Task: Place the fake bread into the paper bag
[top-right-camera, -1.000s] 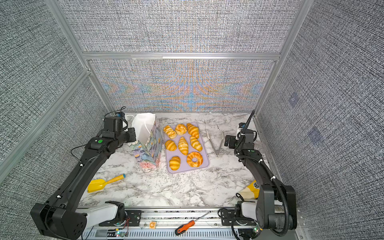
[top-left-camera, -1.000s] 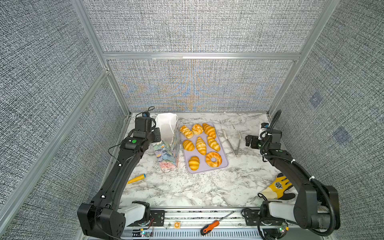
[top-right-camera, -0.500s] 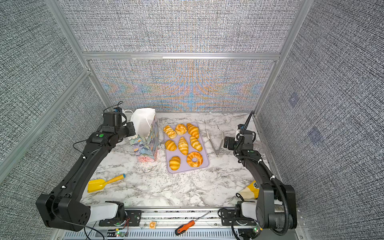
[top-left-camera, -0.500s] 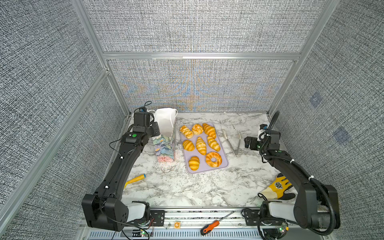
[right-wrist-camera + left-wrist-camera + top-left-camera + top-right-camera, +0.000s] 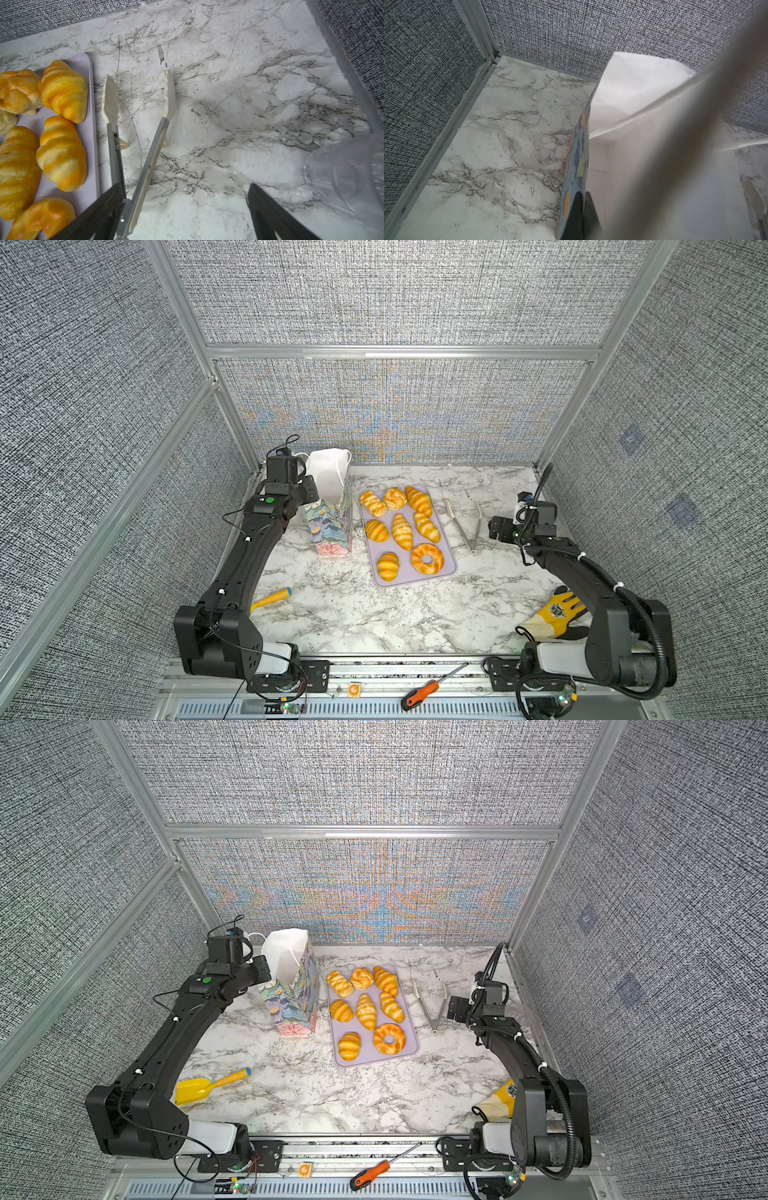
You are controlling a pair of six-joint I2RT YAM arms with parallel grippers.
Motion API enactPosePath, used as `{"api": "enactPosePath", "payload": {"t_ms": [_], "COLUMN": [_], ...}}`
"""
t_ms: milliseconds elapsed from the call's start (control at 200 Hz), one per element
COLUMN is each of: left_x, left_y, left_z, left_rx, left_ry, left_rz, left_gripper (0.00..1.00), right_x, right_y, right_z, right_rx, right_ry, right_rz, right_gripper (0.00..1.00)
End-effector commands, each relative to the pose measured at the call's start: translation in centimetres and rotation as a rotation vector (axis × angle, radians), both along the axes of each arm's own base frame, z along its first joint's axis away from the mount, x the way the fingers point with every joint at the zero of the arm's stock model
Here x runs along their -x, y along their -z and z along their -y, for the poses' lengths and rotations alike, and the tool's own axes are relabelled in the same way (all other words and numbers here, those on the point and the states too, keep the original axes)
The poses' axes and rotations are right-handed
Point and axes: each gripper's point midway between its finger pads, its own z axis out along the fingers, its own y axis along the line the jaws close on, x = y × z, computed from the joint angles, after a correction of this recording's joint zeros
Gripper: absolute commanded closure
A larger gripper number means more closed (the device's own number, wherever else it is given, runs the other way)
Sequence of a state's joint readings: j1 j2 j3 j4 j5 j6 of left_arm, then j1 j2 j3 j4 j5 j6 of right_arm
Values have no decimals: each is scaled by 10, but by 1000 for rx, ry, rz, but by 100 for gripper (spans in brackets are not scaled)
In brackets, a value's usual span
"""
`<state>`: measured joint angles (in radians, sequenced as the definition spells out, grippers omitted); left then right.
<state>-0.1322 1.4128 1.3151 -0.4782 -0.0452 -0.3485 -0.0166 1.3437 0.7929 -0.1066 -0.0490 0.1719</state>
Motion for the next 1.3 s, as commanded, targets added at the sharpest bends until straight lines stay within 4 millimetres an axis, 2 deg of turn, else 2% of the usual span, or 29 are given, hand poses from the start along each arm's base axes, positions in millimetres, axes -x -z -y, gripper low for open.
{"api": "enactPosePath", "payload": {"t_ms": [0,325,535,730,760,775,875,1011,1216,1296], "left_x": [-9,-13,-11,-6,-5,-4,1,12,34,44], "left_y": [-7,-1,1,-1,-2,-3,-9,-22,-41,-48], "left_z": [4,2,3,0,-1,-2,-8,-11,-19,-22], "left_rx": [29,35,46,36,30,27,11,-7,-38,-34], "left_ry": [9,11,19,10,7,3,-20,-14,-29,-44], "left_rz": [30,9,19,21,25,28,55,119,204,252], "left_gripper": [100,100,75,41,36,33,19,11,1,1], "right_x": [-1,-6,-10,-16,-14,-21,-25,-29,-32,-32], "right_y": [3,11,17,24,30,22,27,35,37,40], "right_z": [-1,-3,-11,-19,-20,-22,-26,-31,-37,-39], "right_rx": [-13,-27,-31,-8,1,1,38,50,99,108], "right_ry": [11,6,2,23,27,27,34,37,47,49], "right_rz": [-11,-46,-77,-125,-148,-134,-181,-223,-238,-257], "right_gripper": [6,11,16,22,23,24,28,35,36,36]}}
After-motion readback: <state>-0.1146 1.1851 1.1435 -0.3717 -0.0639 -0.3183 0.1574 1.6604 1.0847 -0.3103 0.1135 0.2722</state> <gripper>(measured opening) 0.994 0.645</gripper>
